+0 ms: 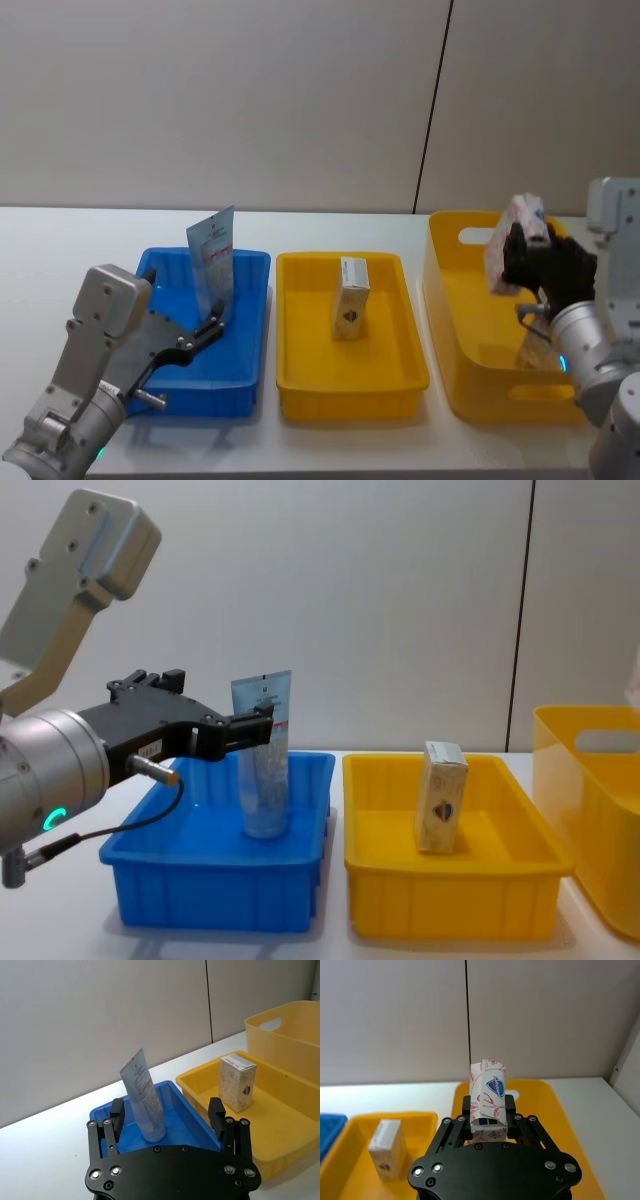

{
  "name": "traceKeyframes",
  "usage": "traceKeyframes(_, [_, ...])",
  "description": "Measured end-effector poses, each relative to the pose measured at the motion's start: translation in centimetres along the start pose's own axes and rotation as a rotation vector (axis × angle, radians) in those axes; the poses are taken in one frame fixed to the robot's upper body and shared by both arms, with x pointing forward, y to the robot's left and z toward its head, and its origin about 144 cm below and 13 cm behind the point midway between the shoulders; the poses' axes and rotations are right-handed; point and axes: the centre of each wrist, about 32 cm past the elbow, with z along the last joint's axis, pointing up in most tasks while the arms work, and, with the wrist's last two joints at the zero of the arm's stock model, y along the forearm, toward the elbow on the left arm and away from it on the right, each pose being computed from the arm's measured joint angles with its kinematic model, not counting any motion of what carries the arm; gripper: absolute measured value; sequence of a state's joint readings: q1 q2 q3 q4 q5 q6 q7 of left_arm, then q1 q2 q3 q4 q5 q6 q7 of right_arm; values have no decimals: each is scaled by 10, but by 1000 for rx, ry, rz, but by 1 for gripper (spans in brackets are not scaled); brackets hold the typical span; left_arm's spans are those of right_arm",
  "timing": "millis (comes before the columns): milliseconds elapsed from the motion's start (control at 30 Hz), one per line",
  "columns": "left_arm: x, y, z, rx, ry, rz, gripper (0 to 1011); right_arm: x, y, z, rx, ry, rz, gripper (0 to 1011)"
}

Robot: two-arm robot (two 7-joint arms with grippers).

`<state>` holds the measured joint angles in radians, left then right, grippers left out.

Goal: Bimanual collaborative sorting of washing and personal care products

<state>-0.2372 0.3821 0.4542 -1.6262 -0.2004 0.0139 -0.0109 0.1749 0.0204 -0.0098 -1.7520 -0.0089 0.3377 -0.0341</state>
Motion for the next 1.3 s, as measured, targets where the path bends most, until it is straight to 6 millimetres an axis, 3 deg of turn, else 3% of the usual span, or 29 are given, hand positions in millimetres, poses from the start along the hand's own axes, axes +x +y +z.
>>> traceKeyframes(800, [0, 0, 0, 0, 0, 0, 1001, 0, 2, -28, -131, -118, -8, 342])
traceKeyframes(1133, [0, 0, 0, 0, 0, 0, 1001, 0, 3, -31, -143, -132, -11, 706])
traceKeyframes(1300, [0, 0, 0, 0, 0, 0, 1001, 0, 3, -32, -146, -134, -11, 834])
